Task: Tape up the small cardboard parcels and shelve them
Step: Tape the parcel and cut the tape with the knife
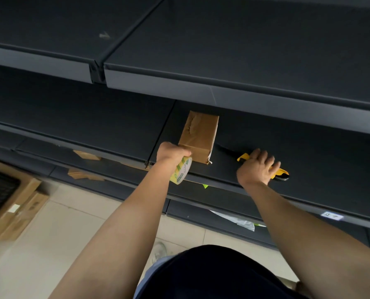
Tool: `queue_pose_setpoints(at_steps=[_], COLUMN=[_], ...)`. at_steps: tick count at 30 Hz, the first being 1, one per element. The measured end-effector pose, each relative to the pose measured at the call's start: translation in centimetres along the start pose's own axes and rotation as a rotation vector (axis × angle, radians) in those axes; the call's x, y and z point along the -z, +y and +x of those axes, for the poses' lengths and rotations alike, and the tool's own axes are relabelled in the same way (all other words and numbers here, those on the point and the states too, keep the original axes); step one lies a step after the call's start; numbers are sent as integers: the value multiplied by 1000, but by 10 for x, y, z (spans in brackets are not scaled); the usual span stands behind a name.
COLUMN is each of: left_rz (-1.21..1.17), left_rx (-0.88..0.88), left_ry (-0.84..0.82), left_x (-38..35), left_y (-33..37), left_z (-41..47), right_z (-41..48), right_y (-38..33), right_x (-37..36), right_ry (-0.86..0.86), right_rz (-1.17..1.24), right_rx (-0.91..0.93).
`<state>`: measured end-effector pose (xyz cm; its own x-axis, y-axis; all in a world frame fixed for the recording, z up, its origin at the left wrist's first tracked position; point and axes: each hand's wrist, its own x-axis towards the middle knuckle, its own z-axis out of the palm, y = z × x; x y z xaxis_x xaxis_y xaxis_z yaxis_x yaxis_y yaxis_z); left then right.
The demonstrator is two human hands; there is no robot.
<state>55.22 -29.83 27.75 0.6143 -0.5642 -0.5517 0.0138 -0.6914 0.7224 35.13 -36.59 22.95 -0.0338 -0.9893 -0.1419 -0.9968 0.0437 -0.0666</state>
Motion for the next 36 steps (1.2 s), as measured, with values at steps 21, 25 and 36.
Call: queue_pose_setpoints(at_steps=[21,25,36], left_rz=[75,-44,-168], left_rx=[-54,7,62], left_ry=[-70,-152,-224], left_x=[42,45,46], left_y=[-19,-18,-20], left_z=[9,3,-13], right_z=[-19,-21,-31], right_y=[-76,-79,-88], right_x=[19,23,32], right_ry=[-40,-54,-71], right_rz=[396,482,535], right_rx=[687,690,616])
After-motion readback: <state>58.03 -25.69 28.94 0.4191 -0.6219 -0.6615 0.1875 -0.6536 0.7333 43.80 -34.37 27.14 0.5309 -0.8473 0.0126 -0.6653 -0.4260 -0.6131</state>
